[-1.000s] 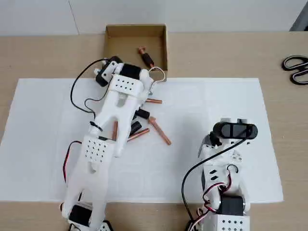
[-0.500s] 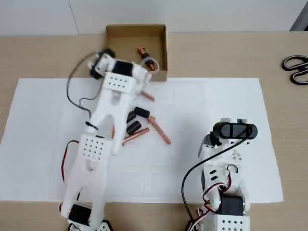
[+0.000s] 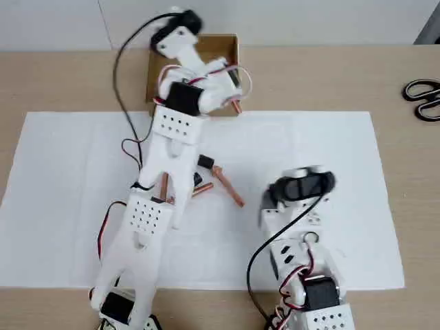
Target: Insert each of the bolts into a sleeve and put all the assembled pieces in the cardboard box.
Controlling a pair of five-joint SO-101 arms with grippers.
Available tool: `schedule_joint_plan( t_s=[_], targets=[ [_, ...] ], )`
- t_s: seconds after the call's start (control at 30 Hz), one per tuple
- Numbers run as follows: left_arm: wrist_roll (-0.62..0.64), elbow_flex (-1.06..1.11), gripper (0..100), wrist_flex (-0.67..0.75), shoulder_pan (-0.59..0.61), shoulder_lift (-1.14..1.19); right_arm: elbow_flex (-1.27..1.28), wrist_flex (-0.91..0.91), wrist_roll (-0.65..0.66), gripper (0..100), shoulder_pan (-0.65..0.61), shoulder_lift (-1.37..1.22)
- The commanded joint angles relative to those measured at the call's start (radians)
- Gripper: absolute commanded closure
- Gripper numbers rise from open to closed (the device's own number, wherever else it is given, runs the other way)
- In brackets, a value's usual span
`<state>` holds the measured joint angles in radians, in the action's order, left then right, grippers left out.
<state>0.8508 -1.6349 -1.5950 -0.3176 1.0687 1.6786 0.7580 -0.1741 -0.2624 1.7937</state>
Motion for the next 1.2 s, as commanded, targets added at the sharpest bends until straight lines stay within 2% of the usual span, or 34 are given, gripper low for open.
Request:
schedule_joint_plan(
  t_s=[0.0,0.1,0.17,0.33,0.57,0.77,0.97,1.17],
  targets=[
    [-0.109,-0.047,99,-0.071,-0.005,-0.15,0.006,-0.196,-0.006,99.5,-0.035,0.019],
    [-0.167,-0.047,99,-0.114,-0.006,-0.226,0.006,-0.375,0.008,99.5,-0.033,0.019],
    [-0.183,-0.047,99,-0.149,-0.005,-0.281,0.006,-0.447,0.08,99.5,-0.035,0.019],
    [-0.242,-0.045,99,-0.16,-0.014,-0.411,0.006,-0.478,0.256,99.5,-0.035,0.019],
    [-0.434,-0.042,99,-0.16,-0.141,-0.516,0.006,-0.484,0.259,99.5,-0.036,0.019],
    [-0.519,-0.027,99,-0.161,-0.201,-0.554,0.006,-0.481,0.259,99.5,-0.038,0.019],
    [-0.574,0.275,99,-0.161,-0.204,-0.664,0.006,-0.478,0.259,99.5,-0.039,0.019],
    [-0.572,0.713,99,-0.158,-0.219,-0.944,0.006,-0.478,0.259,99.5,-0.039,0.019]
  ],
)
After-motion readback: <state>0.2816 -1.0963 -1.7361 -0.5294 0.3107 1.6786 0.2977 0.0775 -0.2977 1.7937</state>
